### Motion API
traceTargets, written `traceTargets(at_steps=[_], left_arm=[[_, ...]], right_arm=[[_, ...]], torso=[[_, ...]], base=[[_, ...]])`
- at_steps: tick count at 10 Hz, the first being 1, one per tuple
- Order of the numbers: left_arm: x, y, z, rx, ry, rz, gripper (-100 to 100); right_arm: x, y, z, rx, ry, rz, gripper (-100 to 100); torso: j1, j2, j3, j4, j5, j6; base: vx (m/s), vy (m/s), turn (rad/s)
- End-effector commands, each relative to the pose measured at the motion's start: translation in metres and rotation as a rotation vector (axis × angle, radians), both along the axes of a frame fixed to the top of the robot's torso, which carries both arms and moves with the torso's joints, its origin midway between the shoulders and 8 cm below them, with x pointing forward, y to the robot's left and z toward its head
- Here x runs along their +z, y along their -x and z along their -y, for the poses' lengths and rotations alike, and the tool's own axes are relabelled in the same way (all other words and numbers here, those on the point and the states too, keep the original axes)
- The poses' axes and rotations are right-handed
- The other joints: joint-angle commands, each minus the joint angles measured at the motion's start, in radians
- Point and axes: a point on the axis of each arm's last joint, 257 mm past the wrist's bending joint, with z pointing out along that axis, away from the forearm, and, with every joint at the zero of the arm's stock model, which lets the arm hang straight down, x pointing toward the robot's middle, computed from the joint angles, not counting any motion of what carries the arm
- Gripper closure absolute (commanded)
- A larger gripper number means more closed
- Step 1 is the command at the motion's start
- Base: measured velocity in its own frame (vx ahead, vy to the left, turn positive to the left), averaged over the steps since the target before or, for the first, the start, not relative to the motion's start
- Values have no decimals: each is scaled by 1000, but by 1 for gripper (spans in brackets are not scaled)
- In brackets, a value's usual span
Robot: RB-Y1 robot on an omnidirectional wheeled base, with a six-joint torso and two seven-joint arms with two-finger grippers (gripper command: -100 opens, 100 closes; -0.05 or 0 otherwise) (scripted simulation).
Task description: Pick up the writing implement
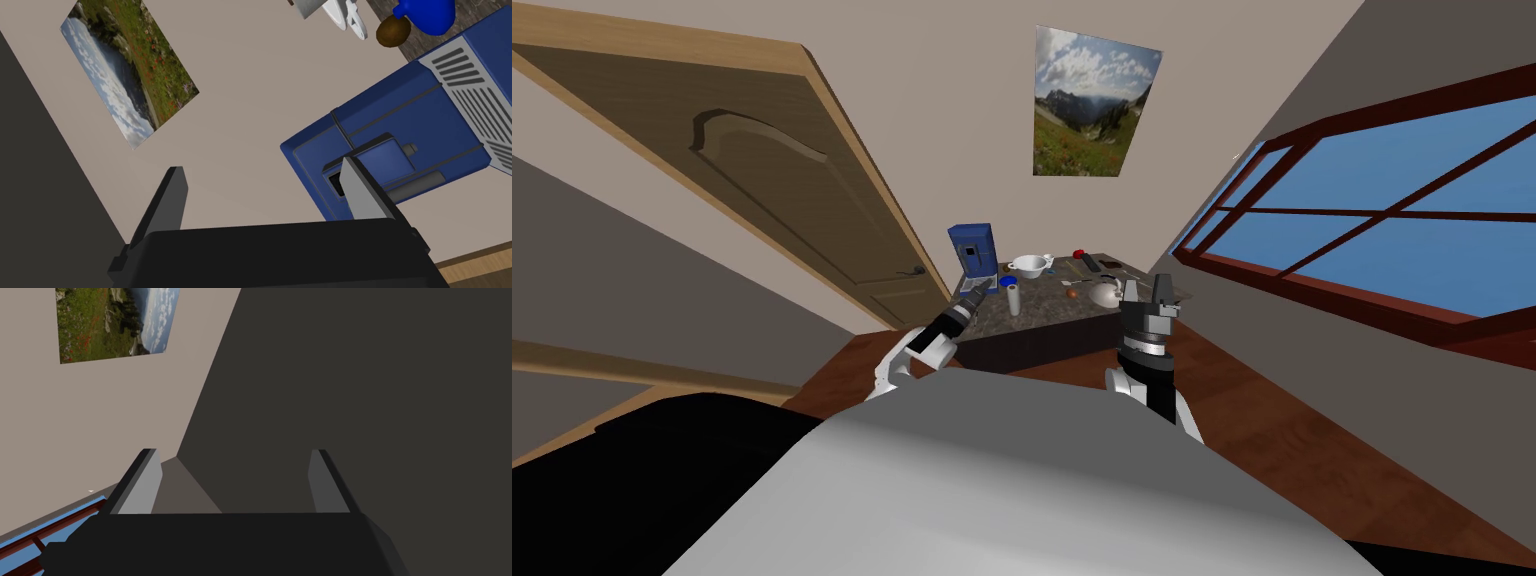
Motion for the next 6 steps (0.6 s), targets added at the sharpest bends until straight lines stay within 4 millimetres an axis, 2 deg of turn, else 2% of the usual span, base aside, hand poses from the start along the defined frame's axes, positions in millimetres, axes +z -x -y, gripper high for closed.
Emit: traceTargets(at_steps=[1,6], left_arm=[[-10,-5,0,-6,-46,-38,-100],[-42,-14,-7,2,-146,-158,-100]], right_arm=[[0,0,0,0,0,0,0],[0,0,0,0,0,0,0]], torso=[[0,0,0,0,0,0],[0,0,0,0,0,0]], base=[[-2,-6,-15],[-1,-5,-12]])
